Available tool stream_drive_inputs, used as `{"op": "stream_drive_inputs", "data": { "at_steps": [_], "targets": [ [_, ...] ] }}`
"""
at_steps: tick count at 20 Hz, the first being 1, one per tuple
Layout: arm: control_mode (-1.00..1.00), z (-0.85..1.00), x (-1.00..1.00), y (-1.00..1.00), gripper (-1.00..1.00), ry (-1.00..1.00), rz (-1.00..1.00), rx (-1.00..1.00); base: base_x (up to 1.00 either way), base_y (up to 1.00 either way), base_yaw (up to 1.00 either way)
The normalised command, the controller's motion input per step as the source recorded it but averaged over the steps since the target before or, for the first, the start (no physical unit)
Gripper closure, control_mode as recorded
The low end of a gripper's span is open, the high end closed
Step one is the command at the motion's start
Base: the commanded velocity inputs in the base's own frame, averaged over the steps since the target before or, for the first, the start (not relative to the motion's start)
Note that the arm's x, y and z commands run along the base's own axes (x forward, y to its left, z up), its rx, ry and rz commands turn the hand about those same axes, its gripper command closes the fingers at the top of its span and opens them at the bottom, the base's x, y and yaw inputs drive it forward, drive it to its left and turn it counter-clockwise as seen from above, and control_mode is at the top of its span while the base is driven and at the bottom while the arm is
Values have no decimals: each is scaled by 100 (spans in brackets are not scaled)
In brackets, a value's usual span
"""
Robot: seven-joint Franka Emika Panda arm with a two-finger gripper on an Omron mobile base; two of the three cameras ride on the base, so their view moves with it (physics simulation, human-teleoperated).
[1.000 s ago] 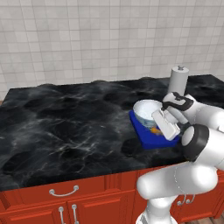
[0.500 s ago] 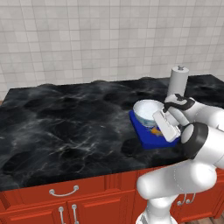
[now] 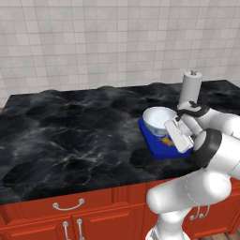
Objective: Place the two vegetables and bowl onto the tray for setting up a vegetable dip station.
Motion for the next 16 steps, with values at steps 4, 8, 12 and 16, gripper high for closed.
{"op": "stream_drive_inputs", "data": {
  "at_steps": [4,8,12,16],
  "targets": [
    [-100,-1,2,-4,100,0,0,5,0,0,0],
    [-100,0,7,-5,100,0,0,4,0,0,0],
    [-100,0,9,-4,100,0,2,3,0,0,0],
    [-100,0,7,-6,100,0,4,0,0,0,0]
  ]
}}
